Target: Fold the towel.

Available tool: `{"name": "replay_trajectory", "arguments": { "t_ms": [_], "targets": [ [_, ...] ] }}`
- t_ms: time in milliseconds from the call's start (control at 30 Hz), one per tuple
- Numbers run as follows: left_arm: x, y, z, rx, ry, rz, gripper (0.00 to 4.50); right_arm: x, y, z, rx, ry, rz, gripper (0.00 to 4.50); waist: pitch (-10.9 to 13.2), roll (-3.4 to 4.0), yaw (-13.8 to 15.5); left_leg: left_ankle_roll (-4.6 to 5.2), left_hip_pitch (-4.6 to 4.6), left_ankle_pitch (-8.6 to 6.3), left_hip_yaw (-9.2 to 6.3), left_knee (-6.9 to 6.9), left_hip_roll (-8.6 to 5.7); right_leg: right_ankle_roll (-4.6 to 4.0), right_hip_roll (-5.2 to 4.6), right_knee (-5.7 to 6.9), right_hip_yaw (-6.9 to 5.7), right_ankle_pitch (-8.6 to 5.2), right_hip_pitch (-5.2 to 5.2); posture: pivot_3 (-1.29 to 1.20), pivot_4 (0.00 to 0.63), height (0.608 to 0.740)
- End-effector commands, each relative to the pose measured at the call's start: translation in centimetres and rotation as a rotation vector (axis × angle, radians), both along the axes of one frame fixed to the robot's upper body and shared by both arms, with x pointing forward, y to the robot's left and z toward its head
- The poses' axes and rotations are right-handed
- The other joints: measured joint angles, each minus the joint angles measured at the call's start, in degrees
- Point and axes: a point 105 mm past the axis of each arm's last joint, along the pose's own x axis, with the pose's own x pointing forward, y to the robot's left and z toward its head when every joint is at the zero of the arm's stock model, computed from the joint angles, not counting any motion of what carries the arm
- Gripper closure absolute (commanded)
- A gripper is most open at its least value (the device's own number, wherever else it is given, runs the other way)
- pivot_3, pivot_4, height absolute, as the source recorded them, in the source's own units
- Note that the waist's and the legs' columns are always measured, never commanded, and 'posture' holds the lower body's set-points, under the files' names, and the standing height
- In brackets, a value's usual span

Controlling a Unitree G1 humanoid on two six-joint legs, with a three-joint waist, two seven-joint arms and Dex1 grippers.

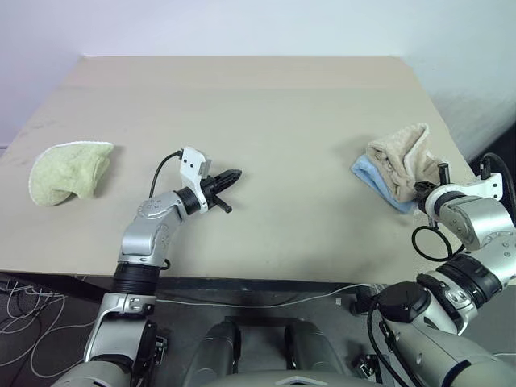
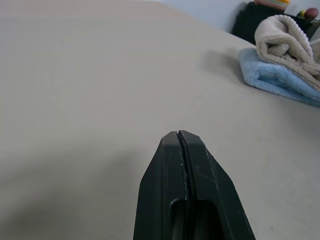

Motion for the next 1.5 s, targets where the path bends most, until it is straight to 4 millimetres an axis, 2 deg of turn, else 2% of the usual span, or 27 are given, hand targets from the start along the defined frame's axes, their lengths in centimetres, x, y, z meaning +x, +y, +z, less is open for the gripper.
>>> {"name": "replay_trajectory", "arguments": {
  "t_ms": [33, 300, 433, 500, 600, 633, 667, 733, 800, 867, 1100, 1167, 1333, 1500],
  "targets": [
    [0.0, -0.4, 1.0, -0.007, -0.042, -0.013, 4.5, -0.3, -0.3, 2.6, -0.011, -0.124, -0.018, 3.91, 0.0, 0.0, 0.0, 0.0, 0.0, 0.0, 0.0, 0.0, 0.0, 0.0, 0.0, 0.0, 0.0, 0.0, 0.0, 0.0, 0.15, 0.74],
    [-0.1, -0.7, 0.8, -0.012, -0.037, -0.026, 4.5, -1.7, -1.0, 5.2, 0.011, -0.252, -0.107, 1.39, 0.0, 0.0, -0.03, 0.01, 0.0, 0.01, 0.0, -0.01, 0.01, 0.0, 0.01, 0.0, 0.0, 0.0, 0.0, 0.0, 0.15, 0.74],
    [-0.1, -0.7, 0.8, -0.011, -0.034, -0.031, 4.5, -2.9, -2.5, 5.4, 0.001, -0.238, -0.21, 0.12, 0.0, 0.0, 0.0, 0.01, 0.0, 0.01, 0.0, -0.01, 0.0, 0.0, 0.01, 0.0, 0.0, 0.0, 0.01, 0.0, 0.15, 0.74],
    [-0.1, -0.6, 0.8, -0.008, -0.034, -0.031, 4.5, -3.0, -3.0, 6.5, -0.04, -0.277, -0.216, 0.05, 0.0, 0.0, 0.01, 0.02, 0.0, 0.01, 0.0, -0.01, 0.0, 0.0, 0.01, -0.01, 0.0, 0.0, 0.02, 0.0, 0.15, 0.74],
    [0.1, -0.4, 0.9, -0.005, -0.035, -0.026, 4.5, -2.5, -1.5, 9.2, -0.218, -0.367, -0.097, 0.05, 0.02, 0.04, -0.1, 0.03, 0.0, 0.02, 0.01, 0.0, -0.01, 0.01, 0.02, -0.02, 0.0, 0.0, 0.02, 0.0, 0.15, 0.74],
    [0.4, 0.0, 1.0, 0.002, -0.046, -0.003, 4.5, -2.1, 0.7, 10.8, -0.489, -0.37, 0.052, 0.05, 0.02, 0.04, -0.17, 0.04, 0.01, 0.02, 0.04, -0.01, 0.0, 0.01, 0.03, -0.01, 0.0, 0.0, 0.02, 0.0, 0.15, 0.74],
    [0.6, 0.3, 1.1, 0.007, -0.054, 0.014, 4.5, -1.8, 2.6, 11.1, -0.67, -0.351, 0.173, 0.05, 0.07, 0.16, -0.09, 0.04, 0.02, 0.02, 0.04, -0.01, 0.01, 0.01, 0.05, -0.01, 0.01, 0.0, 0.02, 0.0, 0.15, 0.74],
    [1.2, 1.4, 1.4, 0.028, -0.089, 0.077, 4.5, -1.4, 7.0, 9.9, -1.046, -0.305, 0.454, 0.05, 0.09, 0.31, -0.32, 0.06, 0.02, 0.03, 0.07, 0.0, -0.02, 0.02, 0.05, -0.03, 0.02, -0.01, 0.02, 0.0, 0.15, 0.74],
    [1.5, 2.4, 1.5, 0.047, -0.118, 0.125, 4.5, -1.2, 10.0, 8.1, -1.174, -0.329, 0.635, 0.05, 0.03, 0.15, -0.62, 0.05, 0.15, 0.03, 0.0, -0.01, 0.14, 0.03, 0.22, -0.13, -0.04, -0.02, 0.17, 0.0, 0.15, 0.74],
    [1.6, 3.1, 1.7, 0.059, -0.145, 0.151, 4.5, -0.9, 11.8, 7.2, -1.194, -0.378, 0.721, 0.05, 0.02, 0.01, -0.53, 0.05, 0.34, 0.02, -0.08, -0.01, 0.35, 0.01, 0.3, -0.35, -0.16, -0.01, 0.51, 0.0, 0.15, 0.74],
    [0.3, 4.9, 2.5, 0.068, -0.211, 0.151, 4.5, 1.1, 16.0, 5.2, -1.196, -0.504, 0.862, 0.05, 0.05, -0.02, 0.47, 0.07, 0.18, 0.01, -0.09, 0.01, 0.0, 0.03, -0.04, -0.36, -0.15, 0.01, 0.36, 0.0, 0.15, 0.74],
    [-0.1, 5.0, 2.4, 0.069, -0.211, 0.138, 4.5, 1.4, 16.7, 4.9, -1.194, -0.523, 0.88, 0.05, 0.05, -0.02, 0.75, 0.08, 0.18, 0.01, -0.11, 0.02, 0.0, 0.03, -0.05, -0.37, -0.15, 0.01, 0.36, 0.0, 0.15, 0.74],
    [-2.8, 4.0, 1.2, 0.084, -0.146, -0.017, 4.5, 2.3, 19.3, 2.4, -1.236, -0.54, 0.955, 0.05, 0.06, -0.02, 1.38, 0.07, 0.18, 0.0, -0.13, -0.01, 0.02, 0.02, -0.07, -0.36, -0.14, 0.01, 0.32, 0.0, 0.15, 0.74],
    [-3.4, 4.6, 0.8, 0.099, -0.119, -0.015, 4.5, 2.8, 20.7, 1.8, -1.33, -0.58, 0.963, 0.05, 0.06, -0.01, 1.48, 0.06, 0.18, 0.01, -0.13, -0.02, 0.01, 0.02, -0.07, -0.33, -0.14, 0.02, 0.29, 0.0, 0.15, 0.74]
  ]
}}
